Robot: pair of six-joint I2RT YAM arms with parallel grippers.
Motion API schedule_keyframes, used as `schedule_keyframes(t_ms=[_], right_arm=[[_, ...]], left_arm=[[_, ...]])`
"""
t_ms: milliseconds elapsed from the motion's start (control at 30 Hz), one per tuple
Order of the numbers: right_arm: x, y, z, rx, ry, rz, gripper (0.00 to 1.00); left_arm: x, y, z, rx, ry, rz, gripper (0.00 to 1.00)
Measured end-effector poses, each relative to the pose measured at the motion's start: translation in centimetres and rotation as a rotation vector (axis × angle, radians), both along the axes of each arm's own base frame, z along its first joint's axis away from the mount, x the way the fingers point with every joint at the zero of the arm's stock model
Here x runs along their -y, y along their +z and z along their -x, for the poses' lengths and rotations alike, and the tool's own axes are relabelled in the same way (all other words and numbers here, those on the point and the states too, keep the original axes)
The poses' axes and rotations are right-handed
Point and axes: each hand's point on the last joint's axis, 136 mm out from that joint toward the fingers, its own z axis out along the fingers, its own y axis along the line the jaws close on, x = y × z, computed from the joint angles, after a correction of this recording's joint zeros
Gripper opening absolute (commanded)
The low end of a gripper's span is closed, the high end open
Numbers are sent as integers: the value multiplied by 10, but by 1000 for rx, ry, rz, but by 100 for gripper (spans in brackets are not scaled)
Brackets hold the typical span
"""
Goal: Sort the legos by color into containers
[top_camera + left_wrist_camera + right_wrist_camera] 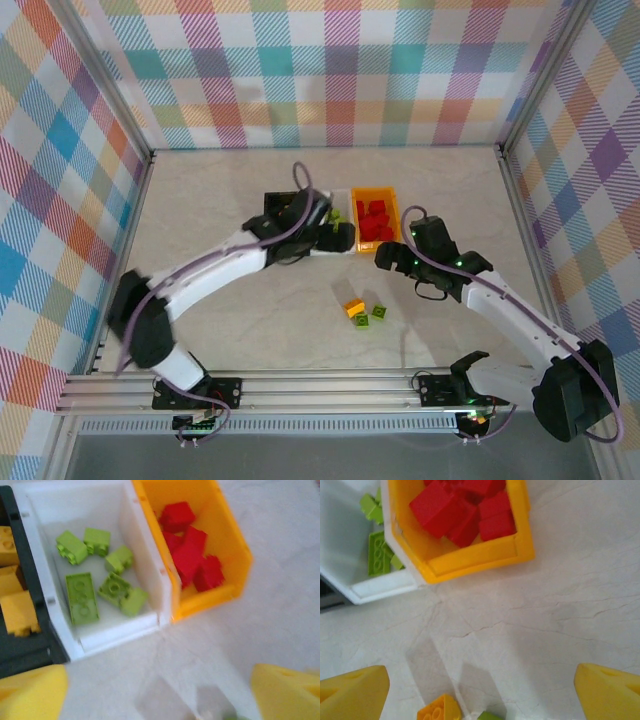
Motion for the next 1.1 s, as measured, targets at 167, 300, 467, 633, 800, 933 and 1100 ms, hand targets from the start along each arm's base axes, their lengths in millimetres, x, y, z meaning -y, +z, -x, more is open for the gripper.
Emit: schedule_keyframes(t_ms=[167, 300, 467, 633, 800, 933, 1100], right_arm=[[-42, -26, 26, -80, 184, 40, 93], [-75, -56, 54, -163, 330, 122, 90], [-93, -79, 70, -213, 407, 221, 86], [-99, -93, 70, -236, 423, 302, 78], [-99, -109, 68, -268, 422, 371, 65], [-99, -115, 67, -279, 422, 388, 53], [-102, -114, 67, -273, 427, 384, 44]], left_arm=[[-57, -8, 49, -2, 76, 51, 100], [-94, -28, 75, -22, 145, 49, 100], [-122, -43, 93, -33, 216, 55, 100], [-132, -49, 97, -35, 257, 50, 100], [-137, -50, 96, -32, 279, 34, 100], [-139, -49, 95, -24, 286, 33, 100], [-142, -46, 95, -9, 296, 34, 100]])
